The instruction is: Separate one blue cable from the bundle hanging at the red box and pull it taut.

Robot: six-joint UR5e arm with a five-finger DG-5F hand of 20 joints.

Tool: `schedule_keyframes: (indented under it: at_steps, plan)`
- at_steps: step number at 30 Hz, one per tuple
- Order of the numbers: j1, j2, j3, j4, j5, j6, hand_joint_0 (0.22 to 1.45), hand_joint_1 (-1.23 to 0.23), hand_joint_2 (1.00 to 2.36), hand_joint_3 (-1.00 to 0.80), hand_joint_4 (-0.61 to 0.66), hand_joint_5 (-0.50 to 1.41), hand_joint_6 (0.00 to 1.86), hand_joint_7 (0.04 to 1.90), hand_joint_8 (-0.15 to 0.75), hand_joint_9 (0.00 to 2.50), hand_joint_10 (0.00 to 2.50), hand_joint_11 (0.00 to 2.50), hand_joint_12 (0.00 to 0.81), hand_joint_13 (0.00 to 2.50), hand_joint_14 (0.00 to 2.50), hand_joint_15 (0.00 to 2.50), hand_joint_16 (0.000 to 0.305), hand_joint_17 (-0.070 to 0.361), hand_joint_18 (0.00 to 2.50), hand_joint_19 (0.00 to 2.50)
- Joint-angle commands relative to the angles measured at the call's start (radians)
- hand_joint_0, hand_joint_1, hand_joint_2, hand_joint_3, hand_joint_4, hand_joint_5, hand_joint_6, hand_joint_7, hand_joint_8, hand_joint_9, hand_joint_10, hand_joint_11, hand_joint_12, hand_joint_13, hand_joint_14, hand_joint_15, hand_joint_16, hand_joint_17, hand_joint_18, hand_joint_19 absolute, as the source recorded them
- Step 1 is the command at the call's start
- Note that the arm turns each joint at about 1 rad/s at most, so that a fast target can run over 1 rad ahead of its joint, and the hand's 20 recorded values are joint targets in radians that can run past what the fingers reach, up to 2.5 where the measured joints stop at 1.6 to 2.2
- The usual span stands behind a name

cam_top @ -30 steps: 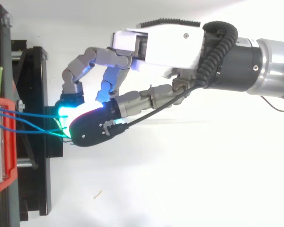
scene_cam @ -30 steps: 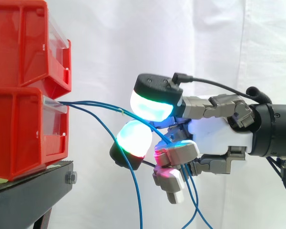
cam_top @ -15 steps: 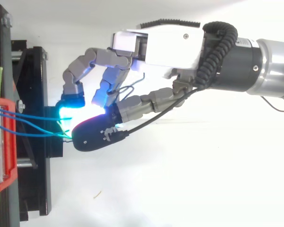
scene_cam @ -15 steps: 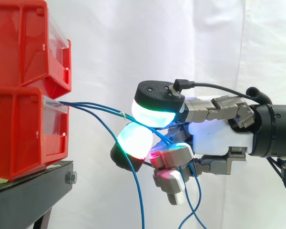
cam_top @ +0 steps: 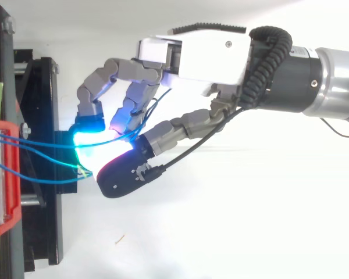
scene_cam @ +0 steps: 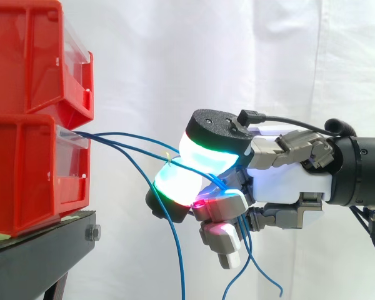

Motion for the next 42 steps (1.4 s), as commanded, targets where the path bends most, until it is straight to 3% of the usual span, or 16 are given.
schedule_keyframes:
  at_steps: [1, 8, 13, 18, 20, 24, 28, 33, 37, 42]
  plan:
    - [0.001, 0.0, 0.0, -0.001, 0.0, 0.001, 0.72, -0.9, 1.0, -0.5, 0.13, -0.19, 0.95, 0.98, 0.349, 1.11, 0.0, 1.57, 0.402, 1.1, 0.03, 0.9, 0.047, 0.105, 1.04, 0.59]
    - [0.001, 0.0, 0.0, 0.0, 0.0, 0.001, 0.52, -0.93, 1.0, -0.5, 0.14, -0.18, 0.94, 0.98, 0.368, 1.1, 0.0, 1.52, 0.421, 1.1, 0.03, 0.9, 0.05, 0.112, 1.05, 0.6]
    - [0.001, 0.0, 0.0, 0.003, 0.0, 0.001, 0.46, -0.94, 1.0, -0.5, 0.15, -0.18, 0.94, 0.96, 0.398, 1.11, 0.0, 1.5, 0.435, 1.1, 0.02, 0.89, 0.053, 0.12, 1.08, 0.59]
    - [0.001, 0.0, 0.0, 0.003, 0.0, 0.0, 0.54, -0.37, 1.0, -0.5, 0.08, -0.15, 0.89, 1.02, 0.339, 1.21, 0.01, 1.42, 0.397, 1.15, 0.02, 0.89, 0.047, 0.106, 1.06, 0.68]
    - [0.001, 0.0, 0.0, 0.003, 0.0, 0.0, 0.59, -0.33, 1.0, -0.5, 0.08, -0.15, 0.87, 1.04, 0.328, 1.22, 0.01, 1.43, 0.385, 1.16, 0.03, 0.91, 0.045, 0.102, 1.04, 0.7]
    - [0.001, 0.0, 0.0, 0.003, 0.006, -0.002, 0.62, -0.47, 1.0, -0.48, 0.09, -0.14, 0.86, 1.05, 0.331, 1.22, 0.01, 1.43, 0.392, 1.15, 0.03, 0.92, 0.046, 0.104, 1.03, 0.72]
    - [0.001, 0.0, 0.0, 0.003, 0.008, 0.001, 0.61, -0.75, 1.01, -0.29, 0.11, -0.16, 0.88, 1.06, 0.359, 1.18, 0.01, 1.41, 0.424, 1.15, 0.02, 0.9, 0.052, 0.117, 1.07, 0.67]
    - [-0.001, 0.0, 0.0, 0.003, 0.008, 0.003, 0.64, -0.87, 1.01, -0.3, 0.06, -0.18, 0.9, 1.06, 0.333, 1.09, 0.01, 1.41, 0.402, 1.08, 0.03, 0.9, 0.048, 0.108, 0.99, 0.66]
    - [0.001, 0.0, 0.0, 0.003, 0.009, 0.0, 0.73, -0.93, 1.0, -0.5, 0.08, -0.18, 0.92, 1.04, 0.333, 1.03, 0.01, 1.38, 0.398, 0.99, 0.03, 0.85, 0.049, 0.11, 0.97, 0.56]
    - [0.001, 0.0, 0.0, 0.003, 0.011, -0.002, 0.59, -0.93, 1.0, -0.5, 0.08, -0.17, 0.91, 1.04, 0.336, 0.99, 0.02, 1.31, 0.409, 0.87, 0.02, 0.72, 0.05, 0.112, 0.9, 0.52]
